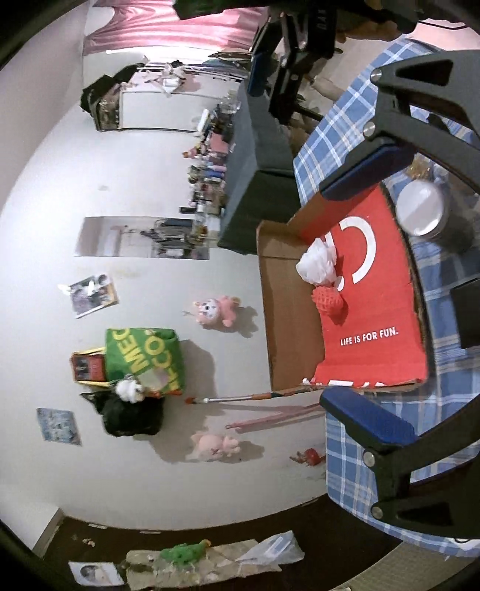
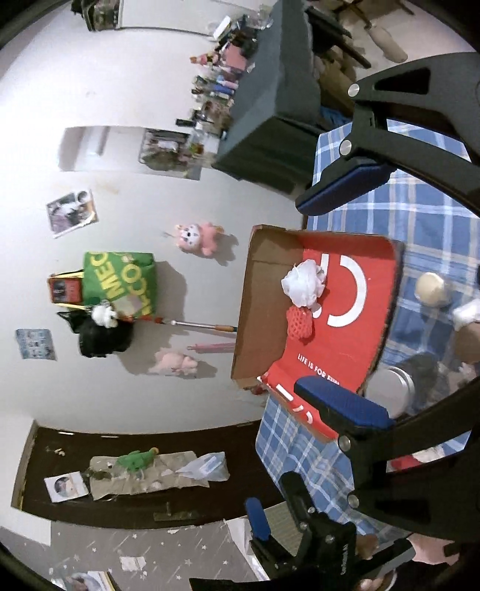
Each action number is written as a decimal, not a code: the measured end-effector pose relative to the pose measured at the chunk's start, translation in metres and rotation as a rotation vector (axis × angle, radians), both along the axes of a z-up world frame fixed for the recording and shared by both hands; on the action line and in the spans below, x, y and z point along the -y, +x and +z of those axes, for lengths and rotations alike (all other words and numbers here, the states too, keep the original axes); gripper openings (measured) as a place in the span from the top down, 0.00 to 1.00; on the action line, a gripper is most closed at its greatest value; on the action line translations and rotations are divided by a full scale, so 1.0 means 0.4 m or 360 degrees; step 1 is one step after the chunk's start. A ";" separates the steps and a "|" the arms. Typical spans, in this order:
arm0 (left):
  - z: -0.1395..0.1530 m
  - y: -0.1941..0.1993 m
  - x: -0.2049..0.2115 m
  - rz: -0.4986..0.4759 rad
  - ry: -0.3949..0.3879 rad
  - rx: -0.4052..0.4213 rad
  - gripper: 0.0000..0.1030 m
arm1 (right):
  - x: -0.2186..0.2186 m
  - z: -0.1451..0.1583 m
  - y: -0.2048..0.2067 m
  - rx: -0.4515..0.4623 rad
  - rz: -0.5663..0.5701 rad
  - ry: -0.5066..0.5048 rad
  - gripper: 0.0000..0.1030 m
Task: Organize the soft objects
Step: 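Open both tools to release the puff and net, then lift away, then grasp the black fuzzy ball with the right tool while the left grasps the red fuzzy pouch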
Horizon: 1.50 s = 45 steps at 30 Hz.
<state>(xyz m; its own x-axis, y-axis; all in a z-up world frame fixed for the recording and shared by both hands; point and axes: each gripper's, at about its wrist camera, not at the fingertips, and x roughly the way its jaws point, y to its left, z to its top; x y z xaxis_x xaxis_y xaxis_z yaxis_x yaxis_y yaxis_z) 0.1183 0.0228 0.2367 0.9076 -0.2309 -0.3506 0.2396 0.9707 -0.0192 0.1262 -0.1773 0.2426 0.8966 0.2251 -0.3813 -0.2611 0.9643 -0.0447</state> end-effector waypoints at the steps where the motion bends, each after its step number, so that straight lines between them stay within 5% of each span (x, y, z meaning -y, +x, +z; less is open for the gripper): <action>1: -0.001 -0.027 -0.003 -0.0007 -0.0017 0.0023 0.00 | 0.004 -0.007 -0.029 0.0020 -0.0003 0.0005 0.13; 11: -0.093 -0.244 0.011 0.0048 -0.0033 0.0150 0.00 | 0.009 -0.135 -0.246 0.0188 -0.0101 0.0036 0.08; 22: -0.248 -0.329 0.037 0.0123 -0.0083 0.0158 0.00 | 0.006 -0.318 -0.369 0.0292 -0.0269 0.0036 0.04; 28: -0.352 -0.325 0.055 0.0181 0.0009 0.0110 0.00 | -0.006 -0.422 -0.351 0.0156 -0.0292 0.0010 0.04; 35: -0.446 -0.301 0.056 0.0189 -0.0022 -0.0038 0.00 | -0.027 -0.535 -0.314 -0.0024 -0.0284 0.0000 0.04; 45: -0.517 -0.272 0.057 0.0215 0.0016 -0.0151 0.00 | -0.026 -0.583 -0.276 -0.0148 -0.0276 0.0025 0.04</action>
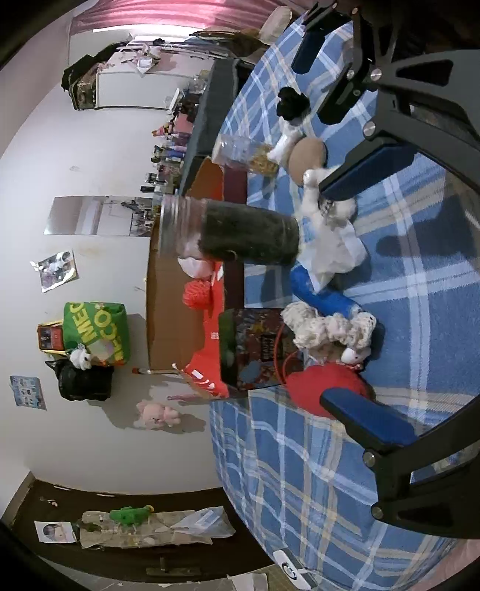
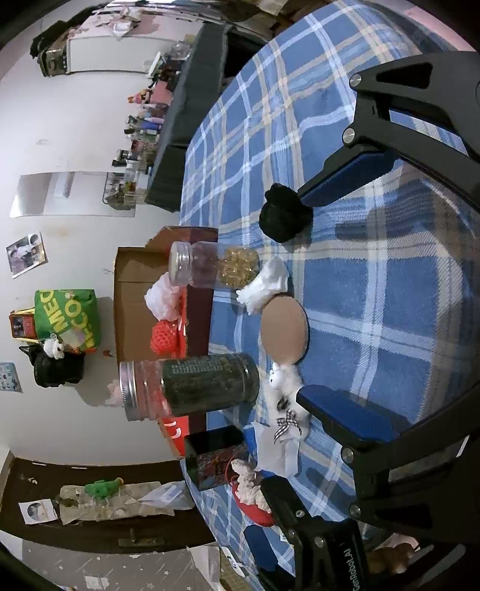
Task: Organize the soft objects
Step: 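Grasp the black fuzzy ball with the right tool while the left grasps the red fuzzy pouch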
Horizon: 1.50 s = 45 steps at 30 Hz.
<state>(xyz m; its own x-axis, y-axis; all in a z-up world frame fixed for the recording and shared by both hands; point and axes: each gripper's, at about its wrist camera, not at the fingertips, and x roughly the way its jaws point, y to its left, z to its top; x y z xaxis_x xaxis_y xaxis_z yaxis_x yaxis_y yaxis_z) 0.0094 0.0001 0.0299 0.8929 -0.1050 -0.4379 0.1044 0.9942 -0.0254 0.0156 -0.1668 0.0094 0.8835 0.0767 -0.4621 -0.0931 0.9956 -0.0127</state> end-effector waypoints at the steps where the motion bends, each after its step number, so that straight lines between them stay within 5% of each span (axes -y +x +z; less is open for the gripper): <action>1: -0.002 0.003 -0.003 0.0001 -0.0004 -0.0008 0.00 | 0.000 -0.001 0.002 -0.0004 -0.0002 -0.0003 0.04; 20: 0.066 0.104 -0.194 0.0214 -0.0008 -0.0174 0.00 | 0.157 0.034 0.144 -0.0255 -0.0199 0.0188 0.06; 26: 0.010 0.146 -0.221 0.0169 -0.0042 -0.0350 0.25 | 0.170 -0.005 0.168 -0.0369 -0.0145 0.0231 0.61; 30: 0.005 0.142 -0.216 0.0010 -0.0136 -0.0361 0.69 | 0.158 0.005 0.156 -0.0320 -0.0075 0.0206 0.71; 36: 0.012 0.130 -0.184 -0.0075 -0.0032 -0.0327 0.68 | 0.145 0.025 0.147 -0.0268 -0.0052 0.0174 0.71; 38: 0.013 0.130 -0.185 -0.0058 -0.0053 -0.0337 0.63 | 0.148 0.026 0.146 -0.0270 -0.0056 0.0181 0.71; 41: 0.013 0.119 -0.189 -0.0019 -0.0051 -0.0318 0.31 | 0.152 0.021 0.152 -0.0295 -0.0053 0.0189 0.71; 45: 0.007 0.118 -0.192 -0.0012 -0.0032 -0.0322 0.30 | 0.162 0.012 0.150 -0.0315 -0.0065 0.0202 0.69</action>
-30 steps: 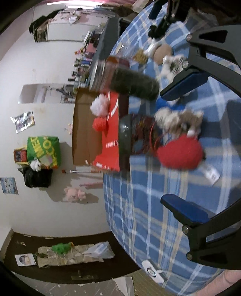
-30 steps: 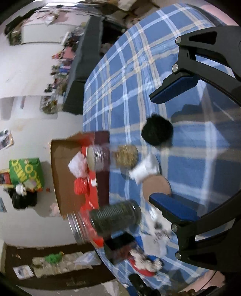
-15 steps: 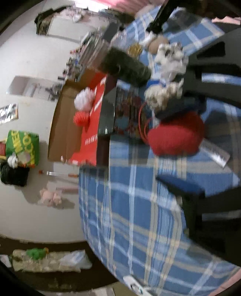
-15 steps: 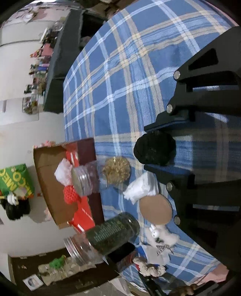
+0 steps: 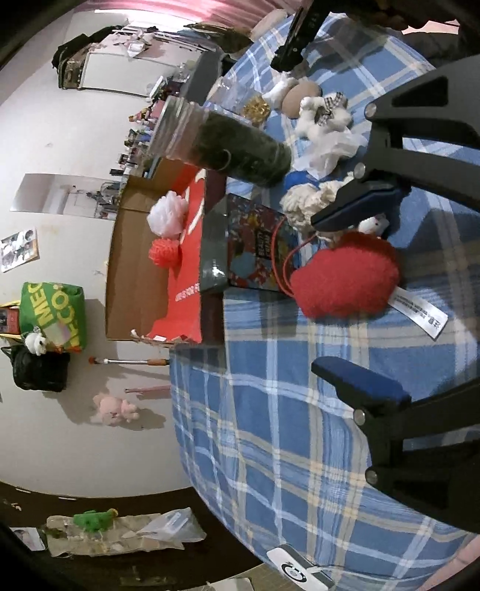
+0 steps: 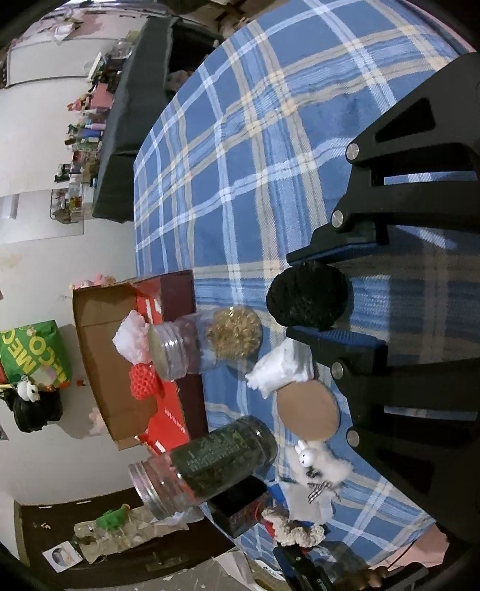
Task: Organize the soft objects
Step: 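Carry the black ball and red pouch over the cardboard box with both tools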
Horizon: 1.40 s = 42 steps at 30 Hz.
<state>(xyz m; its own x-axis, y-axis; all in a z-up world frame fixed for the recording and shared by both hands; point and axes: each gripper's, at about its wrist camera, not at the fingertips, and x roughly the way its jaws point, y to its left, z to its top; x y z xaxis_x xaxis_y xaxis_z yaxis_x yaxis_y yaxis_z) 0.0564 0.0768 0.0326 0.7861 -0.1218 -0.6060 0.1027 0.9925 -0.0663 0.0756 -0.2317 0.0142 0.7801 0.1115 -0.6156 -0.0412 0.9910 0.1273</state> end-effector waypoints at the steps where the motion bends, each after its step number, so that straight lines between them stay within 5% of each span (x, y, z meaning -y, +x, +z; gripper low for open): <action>1: 0.000 0.003 -0.004 -0.0001 -0.0008 -0.0010 0.29 | 0.001 -0.002 0.002 -0.0008 0.0000 -0.0002 0.68; 4: -0.008 0.010 -0.015 0.0007 -0.0042 -0.0045 0.25 | 0.007 -0.006 0.002 -0.0016 -0.0019 0.0003 0.40; 8: -0.018 0.022 -0.024 0.0006 -0.0090 -0.0089 0.25 | 0.010 0.001 -0.003 0.0033 -0.0037 -0.0019 0.39; 10: -0.020 0.027 -0.021 -0.0001 -0.0089 -0.0097 0.31 | 0.010 0.001 -0.003 0.0046 -0.0020 -0.0018 0.40; 12: -0.024 0.030 -0.018 -0.0054 -0.0113 -0.0104 0.55 | 0.005 -0.004 0.002 0.0028 0.0017 -0.0015 0.73; 16: -0.012 0.028 -0.008 -0.0109 -0.0128 -0.0099 0.57 | 0.002 0.013 -0.010 0.0067 0.0055 0.0024 0.74; 30: 0.217 -0.042 0.065 -0.0300 -0.0136 0.0315 0.57 | -0.108 0.184 -0.065 0.0396 0.0316 0.0062 0.74; 42: 0.065 0.005 0.206 -0.0521 -0.0197 -0.0015 0.57 | -0.181 0.065 -0.033 0.0164 0.0446 0.0115 0.74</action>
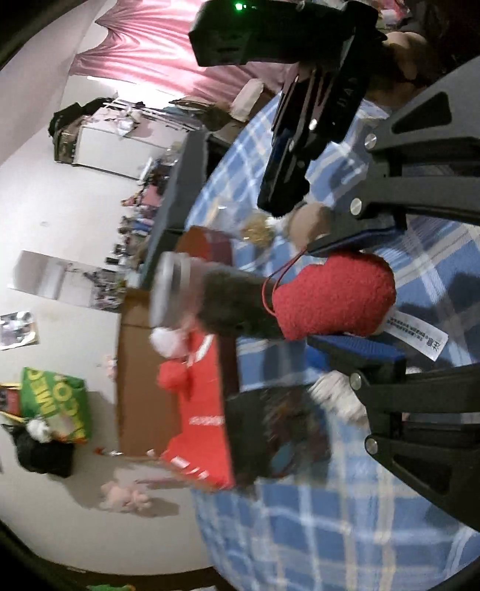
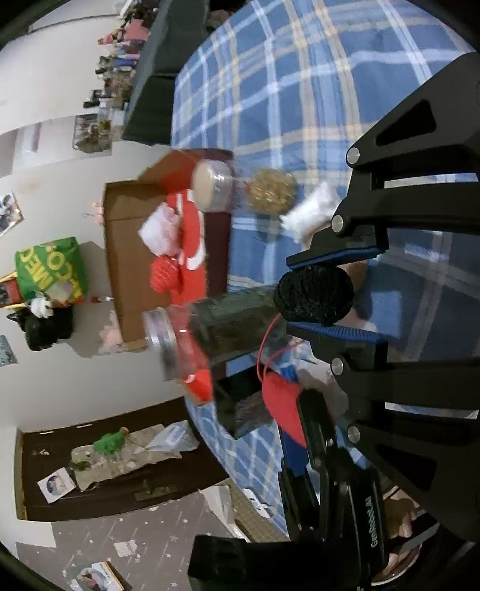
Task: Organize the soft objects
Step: 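Carry the black ball and red pouch over the cardboard box with both tools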
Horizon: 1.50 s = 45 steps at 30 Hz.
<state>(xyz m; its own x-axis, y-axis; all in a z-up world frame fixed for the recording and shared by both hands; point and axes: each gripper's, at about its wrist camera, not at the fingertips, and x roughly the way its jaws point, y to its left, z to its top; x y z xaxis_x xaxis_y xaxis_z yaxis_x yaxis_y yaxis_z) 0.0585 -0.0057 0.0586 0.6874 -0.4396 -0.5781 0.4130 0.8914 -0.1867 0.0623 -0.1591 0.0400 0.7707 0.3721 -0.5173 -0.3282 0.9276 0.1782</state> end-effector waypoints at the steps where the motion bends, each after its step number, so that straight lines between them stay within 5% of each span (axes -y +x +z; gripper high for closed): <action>1: -0.007 0.002 0.002 -0.0002 0.0001 -0.0012 0.57 | -0.003 -0.004 0.001 -0.0006 0.0002 -0.0006 0.74; 13: -0.014 0.004 -0.007 0.0017 -0.0008 -0.0047 0.57 | 0.001 -0.014 0.010 -0.0047 0.0006 0.0003 0.74; 31: 0.021 0.026 -0.231 0.0155 -0.0233 -0.0288 0.57 | 0.134 0.003 0.051 -0.0220 -0.0077 0.0103 0.74; 45: 0.016 0.071 -0.373 0.0331 -0.0165 -0.0362 0.57 | 0.217 0.015 0.100 -0.0303 -0.0151 0.0096 0.74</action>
